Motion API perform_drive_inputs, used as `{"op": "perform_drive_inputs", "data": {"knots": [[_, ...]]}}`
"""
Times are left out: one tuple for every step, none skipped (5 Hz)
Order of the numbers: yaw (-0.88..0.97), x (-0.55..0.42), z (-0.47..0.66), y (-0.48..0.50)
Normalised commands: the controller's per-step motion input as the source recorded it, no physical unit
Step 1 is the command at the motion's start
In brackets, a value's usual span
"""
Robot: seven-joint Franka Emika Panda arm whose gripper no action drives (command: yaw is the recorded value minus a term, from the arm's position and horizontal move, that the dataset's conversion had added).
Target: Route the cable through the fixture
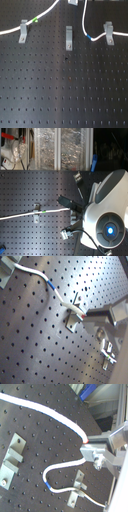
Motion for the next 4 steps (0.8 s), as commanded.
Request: {"op": "perform_drive_inputs", "data": {"knots": [[0.00,-0.003,0.03,-0.008],[0.01,-0.211,0.00,0.586],[0.00,-0.125,0.06,0.642],[0.00,0.193,0.17,0.675]]}}
